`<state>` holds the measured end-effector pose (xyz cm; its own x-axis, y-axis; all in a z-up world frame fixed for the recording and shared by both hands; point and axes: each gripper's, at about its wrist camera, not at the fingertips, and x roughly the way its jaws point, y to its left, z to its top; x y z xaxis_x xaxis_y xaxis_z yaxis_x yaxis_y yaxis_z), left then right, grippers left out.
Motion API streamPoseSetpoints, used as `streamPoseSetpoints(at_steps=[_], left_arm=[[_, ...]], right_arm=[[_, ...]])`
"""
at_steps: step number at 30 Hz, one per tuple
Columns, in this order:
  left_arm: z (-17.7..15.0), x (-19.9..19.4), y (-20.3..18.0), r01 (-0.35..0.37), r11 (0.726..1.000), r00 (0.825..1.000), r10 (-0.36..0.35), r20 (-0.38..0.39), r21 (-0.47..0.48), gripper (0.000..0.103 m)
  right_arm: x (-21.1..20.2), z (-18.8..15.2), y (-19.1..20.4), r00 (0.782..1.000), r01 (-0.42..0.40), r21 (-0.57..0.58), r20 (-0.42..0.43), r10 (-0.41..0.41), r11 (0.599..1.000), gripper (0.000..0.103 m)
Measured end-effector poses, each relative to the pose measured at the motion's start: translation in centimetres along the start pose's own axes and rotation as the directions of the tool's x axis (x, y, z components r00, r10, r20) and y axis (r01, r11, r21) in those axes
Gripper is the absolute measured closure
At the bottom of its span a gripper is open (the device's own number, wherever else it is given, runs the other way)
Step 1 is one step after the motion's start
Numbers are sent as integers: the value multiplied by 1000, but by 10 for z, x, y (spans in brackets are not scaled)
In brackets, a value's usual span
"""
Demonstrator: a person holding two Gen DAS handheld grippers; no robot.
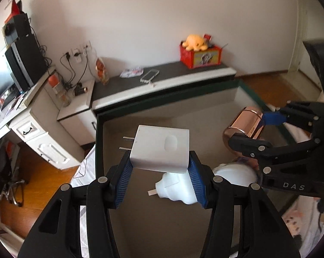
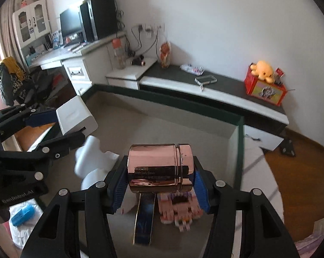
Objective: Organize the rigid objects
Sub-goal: 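Place the charger and cylinder into the pink box and open both tools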
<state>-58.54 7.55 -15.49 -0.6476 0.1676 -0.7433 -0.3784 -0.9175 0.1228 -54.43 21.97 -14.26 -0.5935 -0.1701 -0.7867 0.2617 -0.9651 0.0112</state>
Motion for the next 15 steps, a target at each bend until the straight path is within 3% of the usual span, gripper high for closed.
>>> streamPoseSetpoints(at_steps=[10, 12, 15], left_arm=[[8, 7, 0, -14, 999, 1000, 14, 12, -32, 46], [8, 4, -3, -17, 1000, 1000, 18, 21, -23, 37], [7, -6, 0, -23, 999, 999, 24, 43, -28, 24]], right_arm=[[17, 2, -10, 996, -53, 58, -67, 57, 997, 47], [12, 1, -9, 998, -40, 63, -40, 42, 997, 37], [2, 1, -9, 1000, -18, 63, -7, 19, 998, 34]])
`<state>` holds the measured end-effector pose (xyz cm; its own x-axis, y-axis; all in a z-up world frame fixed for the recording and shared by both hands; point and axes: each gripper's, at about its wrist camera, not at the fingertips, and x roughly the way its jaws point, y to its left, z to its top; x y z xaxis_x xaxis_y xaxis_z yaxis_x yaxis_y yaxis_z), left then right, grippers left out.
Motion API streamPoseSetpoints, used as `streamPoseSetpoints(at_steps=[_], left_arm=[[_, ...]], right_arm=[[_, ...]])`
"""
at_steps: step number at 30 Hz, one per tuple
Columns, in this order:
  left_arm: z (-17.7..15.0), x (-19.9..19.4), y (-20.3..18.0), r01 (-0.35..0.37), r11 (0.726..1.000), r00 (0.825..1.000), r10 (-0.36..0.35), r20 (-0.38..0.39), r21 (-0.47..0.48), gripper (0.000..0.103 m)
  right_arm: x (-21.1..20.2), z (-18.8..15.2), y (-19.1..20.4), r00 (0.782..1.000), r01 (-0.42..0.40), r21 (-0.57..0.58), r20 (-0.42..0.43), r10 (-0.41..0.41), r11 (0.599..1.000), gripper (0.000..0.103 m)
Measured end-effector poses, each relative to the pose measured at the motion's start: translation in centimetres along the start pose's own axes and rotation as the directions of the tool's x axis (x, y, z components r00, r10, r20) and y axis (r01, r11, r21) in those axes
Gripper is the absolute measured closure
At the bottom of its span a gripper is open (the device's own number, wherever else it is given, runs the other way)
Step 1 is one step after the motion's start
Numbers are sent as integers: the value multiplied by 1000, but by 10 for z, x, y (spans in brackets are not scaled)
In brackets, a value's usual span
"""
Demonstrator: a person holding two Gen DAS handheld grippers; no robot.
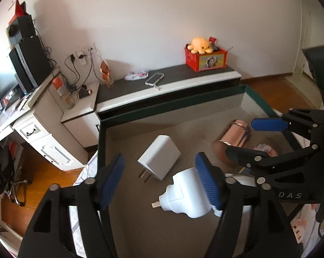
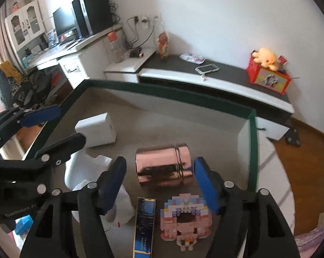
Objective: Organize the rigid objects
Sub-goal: 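Place the charger and cylinder into the pink box and open both tools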
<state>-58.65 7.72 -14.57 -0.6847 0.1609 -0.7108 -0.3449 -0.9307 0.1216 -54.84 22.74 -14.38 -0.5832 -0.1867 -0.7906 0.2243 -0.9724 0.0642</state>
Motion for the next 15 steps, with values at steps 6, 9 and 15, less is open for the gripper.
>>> streamPoseSetpoints(at_steps=[6, 9, 15], left_arm=[[-5, -47, 4, -33, 999, 996, 36, 84, -31, 0], [-16, -80, 4, -54, 998, 988, 57, 141, -27, 0], [-59, -159, 2, -95, 993, 961, 112, 254, -75, 0]], right_arm=[[-38, -6, 10, 996, -29, 15, 90, 28, 999, 23], [-67, -17, 20, 989, -32, 5, 143, 31, 999, 20], [-130, -47, 39, 964, -20, -21, 265, 25, 1000, 16]])
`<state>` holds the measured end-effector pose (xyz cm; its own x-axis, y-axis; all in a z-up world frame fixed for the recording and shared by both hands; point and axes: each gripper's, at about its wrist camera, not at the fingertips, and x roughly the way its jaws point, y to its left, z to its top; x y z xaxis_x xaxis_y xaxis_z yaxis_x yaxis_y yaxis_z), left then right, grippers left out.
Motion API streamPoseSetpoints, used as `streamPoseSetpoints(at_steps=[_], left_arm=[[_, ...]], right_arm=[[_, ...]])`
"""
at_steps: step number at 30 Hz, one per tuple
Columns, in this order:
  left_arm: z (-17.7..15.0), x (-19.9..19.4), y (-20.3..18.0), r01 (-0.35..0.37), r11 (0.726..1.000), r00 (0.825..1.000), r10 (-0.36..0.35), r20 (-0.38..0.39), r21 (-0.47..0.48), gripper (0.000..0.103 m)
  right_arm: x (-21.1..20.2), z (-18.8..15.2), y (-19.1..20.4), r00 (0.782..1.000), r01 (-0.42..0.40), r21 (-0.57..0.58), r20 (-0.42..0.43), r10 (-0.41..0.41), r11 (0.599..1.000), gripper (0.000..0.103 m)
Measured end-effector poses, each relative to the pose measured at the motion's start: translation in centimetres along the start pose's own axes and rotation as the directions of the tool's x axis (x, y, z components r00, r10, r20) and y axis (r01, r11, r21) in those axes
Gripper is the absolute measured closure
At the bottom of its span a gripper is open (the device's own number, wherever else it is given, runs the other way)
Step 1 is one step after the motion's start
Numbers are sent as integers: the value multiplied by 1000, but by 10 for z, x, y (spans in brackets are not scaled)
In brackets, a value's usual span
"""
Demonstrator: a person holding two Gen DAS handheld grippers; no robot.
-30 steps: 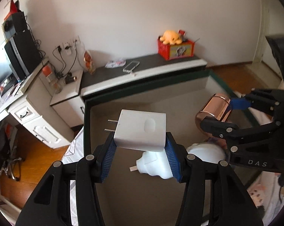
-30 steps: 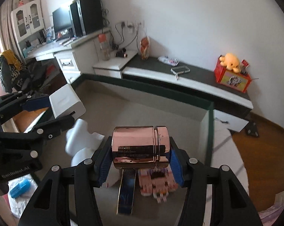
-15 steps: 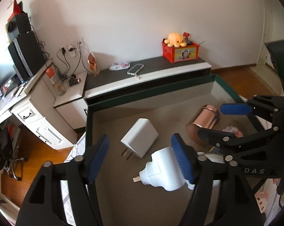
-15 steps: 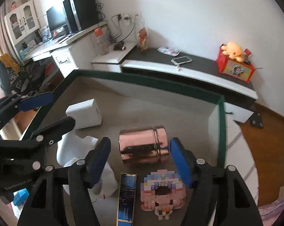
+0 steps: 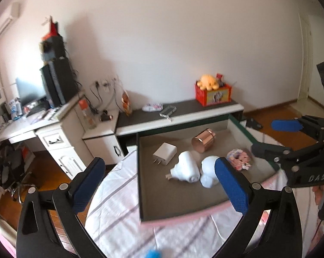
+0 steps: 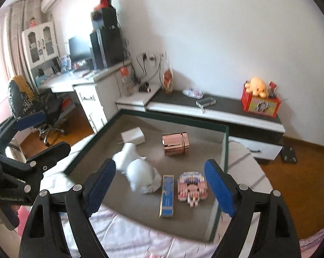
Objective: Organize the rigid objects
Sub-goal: 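Place the charger and cylinder into the pink box and open both tools, then withdraw both tools from the box toward the items on the table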
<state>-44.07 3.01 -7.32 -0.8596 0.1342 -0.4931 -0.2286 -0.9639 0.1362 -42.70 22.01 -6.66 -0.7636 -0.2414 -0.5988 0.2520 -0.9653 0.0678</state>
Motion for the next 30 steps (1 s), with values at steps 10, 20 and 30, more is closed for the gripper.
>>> streamPoseSetpoints(at_steps=[10, 20, 30], left_arm=[[-48, -125, -6, -25, 1000, 992, 24, 120, -1, 0], [-93, -205, -10, -80, 995, 983, 89, 163, -56, 0], [-111, -256, -9, -91, 994, 969, 101, 224, -56, 0]], right_arm=[[-111, -57, 41, 987, 53, -52, 157, -44, 997, 0], [-186, -103, 67, 955, 140, 0, 263, -135, 990, 0], [-212, -123, 80, 948, 141, 18, 286, -140, 990, 0]])
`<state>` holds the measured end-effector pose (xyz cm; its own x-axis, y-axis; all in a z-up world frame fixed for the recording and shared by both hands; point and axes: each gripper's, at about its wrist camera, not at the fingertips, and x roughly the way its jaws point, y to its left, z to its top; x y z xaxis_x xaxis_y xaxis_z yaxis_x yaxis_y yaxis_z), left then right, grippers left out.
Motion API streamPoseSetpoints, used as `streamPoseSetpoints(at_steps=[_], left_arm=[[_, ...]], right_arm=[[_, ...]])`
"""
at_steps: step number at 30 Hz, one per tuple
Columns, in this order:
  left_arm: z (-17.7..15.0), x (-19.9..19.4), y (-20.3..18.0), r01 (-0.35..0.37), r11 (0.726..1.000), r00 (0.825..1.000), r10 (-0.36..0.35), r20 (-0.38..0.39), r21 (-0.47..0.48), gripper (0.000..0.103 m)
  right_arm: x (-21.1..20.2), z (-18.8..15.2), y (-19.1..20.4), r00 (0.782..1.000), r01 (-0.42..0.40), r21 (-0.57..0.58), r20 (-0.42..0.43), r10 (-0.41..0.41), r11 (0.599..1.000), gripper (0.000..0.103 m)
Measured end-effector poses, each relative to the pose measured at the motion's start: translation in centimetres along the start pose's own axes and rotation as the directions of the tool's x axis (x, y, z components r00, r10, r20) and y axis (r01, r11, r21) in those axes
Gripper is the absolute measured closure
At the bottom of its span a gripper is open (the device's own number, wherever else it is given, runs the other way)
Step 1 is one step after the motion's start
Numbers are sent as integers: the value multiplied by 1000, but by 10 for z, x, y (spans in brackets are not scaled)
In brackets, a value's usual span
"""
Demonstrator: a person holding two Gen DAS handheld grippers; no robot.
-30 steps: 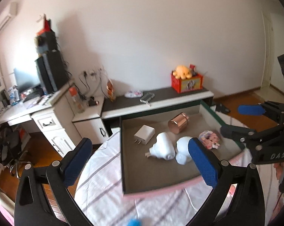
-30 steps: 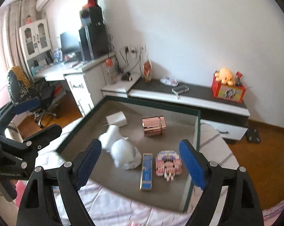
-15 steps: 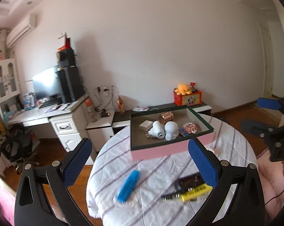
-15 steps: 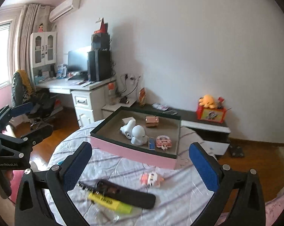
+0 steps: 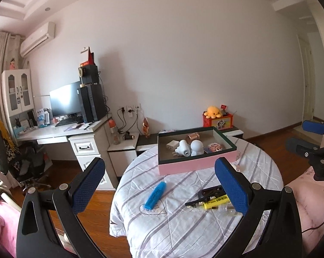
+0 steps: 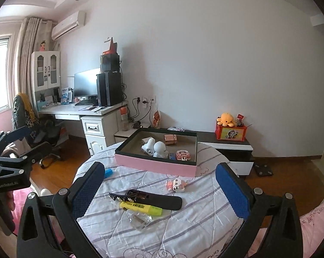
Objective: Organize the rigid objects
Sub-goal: 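Withdraw both tools from the box toward the items on the table, then grasp the glass bottle with the right tool while the left tool grasps the black hair clip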
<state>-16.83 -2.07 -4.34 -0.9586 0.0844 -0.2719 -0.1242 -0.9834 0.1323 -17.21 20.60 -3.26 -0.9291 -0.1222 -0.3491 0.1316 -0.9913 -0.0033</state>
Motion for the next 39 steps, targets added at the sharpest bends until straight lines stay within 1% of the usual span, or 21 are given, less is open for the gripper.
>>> streamPoseSetpoints(at_steps=[1, 6, 10, 14, 16, 20, 22, 24, 25, 27, 29, 31, 33, 38, 39], left_arm=[[-1, -1, 0, -4, 1000, 1000, 4, -2, 1, 0], [-7, -1, 2, -26, 1000, 999, 26, -19, 8, 0], [-15, 8, 2, -27, 999, 998, 28, -60, 23, 0], [-28, 24, 2, -12, 1000, 993, 16, -115, 29, 0], [-38, 38, -1, 9, 1000, 987, -4, -162, 29, 0], [-58, 66, -6, 44, 998, 967, -34, -253, 34, 0], [-69, 79, -10, 56, 998, 953, -44, -298, 34, 0], [-80, 92, -14, 73, 997, 939, -59, -340, 29, 0], [-86, 99, -16, 81, 996, 928, -66, -366, 26, 0], [-96, 109, -19, 95, 995, 913, -79, -401, 21, 0], [-101, 116, -21, 100, 995, 902, -81, -424, 24, 0], [-104, 119, -22, 101, 994, 898, -77, -434, 31, 0], [-106, 121, -22, 108, 994, 894, -85, -440, 28, 0], [-112, 124, -19, 121, 993, 881, -104, -461, 7, 0], [-113, 126, -19, 125, 992, 878, -107, -467, 6, 0]], right_arm=[[-6, -4, 2, 1000, 1, -2, 3, -1, 1000, 0], [-8, -10, 4, 1000, 5, -10, -3, -5, 1000, 0], [-5, -13, 1, 1000, 0, -5, -25, -1, 1000, 0], [5, -21, -6, 998, 17, 4, -61, -17, 1000, 0], [13, -26, -10, 996, 29, 11, -89, -28, 1000, 0], [31, -39, -20, 987, 50, 22, -151, -46, 999, 0], [42, -49, -26, 982, 54, 28, -185, -48, 998, 0], [57, -61, -32, 970, 56, 40, -237, -45, 998, 0], [62, -66, -34, 967, 54, 44, -253, -41, 998, 0], [73, -77, -34, 956, 31, 47, -294, -16, 998, 0], [84, -87, -25, 947, -18, 42, -320, 31, 999, 0], [94, -94, -14, 936, -52, 35, -348, 61, 998, 0], [105, -102, -1, 929, -83, 23, -360, 86, 996, 0], [133, -114, 22, 905, -102, 3, -416, 94, 995, 0], [135, -116, 23, 904, -107, 6, -415, 100, 994, 2]])
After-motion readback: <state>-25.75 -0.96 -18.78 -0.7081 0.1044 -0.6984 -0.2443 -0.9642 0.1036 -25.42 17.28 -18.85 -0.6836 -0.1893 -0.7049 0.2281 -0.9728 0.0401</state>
